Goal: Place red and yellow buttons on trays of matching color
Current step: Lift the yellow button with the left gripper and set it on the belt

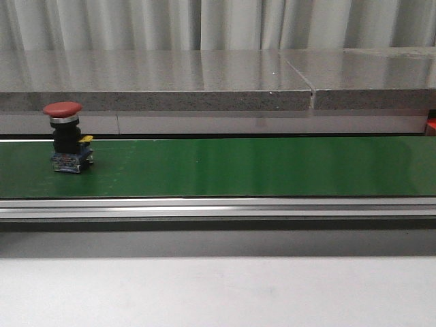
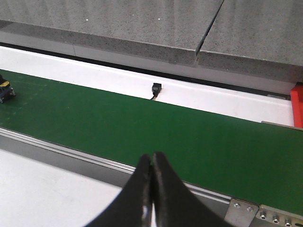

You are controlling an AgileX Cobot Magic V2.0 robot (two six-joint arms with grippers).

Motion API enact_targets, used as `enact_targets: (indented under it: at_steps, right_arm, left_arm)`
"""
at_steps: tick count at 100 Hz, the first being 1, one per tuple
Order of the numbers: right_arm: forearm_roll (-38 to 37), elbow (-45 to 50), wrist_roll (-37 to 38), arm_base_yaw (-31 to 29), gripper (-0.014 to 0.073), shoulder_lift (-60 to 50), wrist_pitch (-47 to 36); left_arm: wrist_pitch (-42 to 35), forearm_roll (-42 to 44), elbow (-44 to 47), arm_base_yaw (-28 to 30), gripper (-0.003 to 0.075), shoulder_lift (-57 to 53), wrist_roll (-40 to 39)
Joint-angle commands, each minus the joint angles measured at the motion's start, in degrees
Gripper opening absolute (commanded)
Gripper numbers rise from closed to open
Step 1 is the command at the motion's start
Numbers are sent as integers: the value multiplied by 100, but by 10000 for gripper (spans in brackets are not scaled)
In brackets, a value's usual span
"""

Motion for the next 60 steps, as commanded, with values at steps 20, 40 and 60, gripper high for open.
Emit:
enact_targets:
  at_steps: [20,40,60]
  right_arm:
    - [-22,-154,-62,8,-67,57,-430]
    - [-22,-154,-62,8,-67,57,-430]
    - [-22,-154,-62,8,-67,57,-430]
  left_arm:
    - [-124,-148,-194,-78,181,-9,-7]
    - [-216,-220,-194,-78,474,13,-7]
    - [-584,-359,-194,-78,543,-113,6]
